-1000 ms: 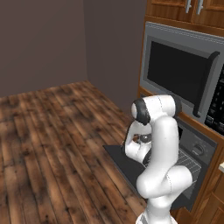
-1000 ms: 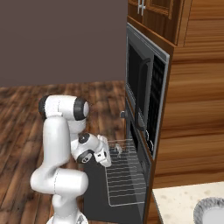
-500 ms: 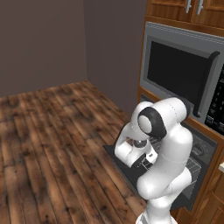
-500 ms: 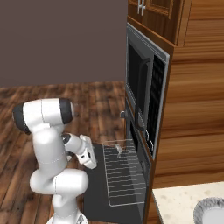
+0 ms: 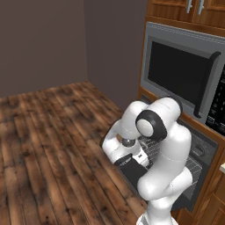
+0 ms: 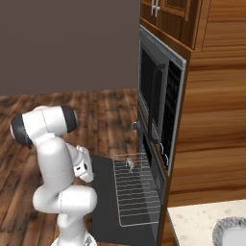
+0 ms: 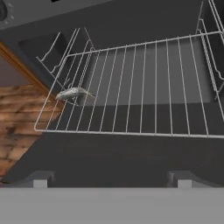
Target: Place the fish on the rack of the oven, and slide the rack back inside. Close the oven door.
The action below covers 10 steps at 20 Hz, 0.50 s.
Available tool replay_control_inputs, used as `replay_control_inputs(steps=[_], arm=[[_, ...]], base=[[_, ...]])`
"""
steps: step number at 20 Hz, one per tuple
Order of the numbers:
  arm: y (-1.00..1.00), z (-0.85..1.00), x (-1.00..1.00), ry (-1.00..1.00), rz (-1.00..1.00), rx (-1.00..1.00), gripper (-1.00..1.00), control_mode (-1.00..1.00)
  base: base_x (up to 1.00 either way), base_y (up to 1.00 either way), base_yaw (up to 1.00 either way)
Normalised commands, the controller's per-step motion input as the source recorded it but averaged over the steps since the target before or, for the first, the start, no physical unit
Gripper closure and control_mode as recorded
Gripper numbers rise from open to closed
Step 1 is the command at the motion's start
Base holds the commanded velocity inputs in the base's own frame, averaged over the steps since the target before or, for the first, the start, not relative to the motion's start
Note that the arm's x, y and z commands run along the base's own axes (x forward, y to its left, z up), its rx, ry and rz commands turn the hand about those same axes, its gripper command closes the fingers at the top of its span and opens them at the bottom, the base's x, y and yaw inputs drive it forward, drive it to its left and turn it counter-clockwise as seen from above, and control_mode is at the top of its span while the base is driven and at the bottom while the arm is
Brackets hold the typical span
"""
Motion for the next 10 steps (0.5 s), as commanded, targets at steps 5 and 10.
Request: replay_control_inputs(steps=[5,10], arm=[[0.4,-0.44,0.03,0.0,-0.03,0.0,-1.0,-1.0],[-0.01,-0.68,0.1,-0.02,0.0,0.0,-1.0,-1.0]], base=[[0.0,0.0,0.0],[0.0,0.0,0.0]])
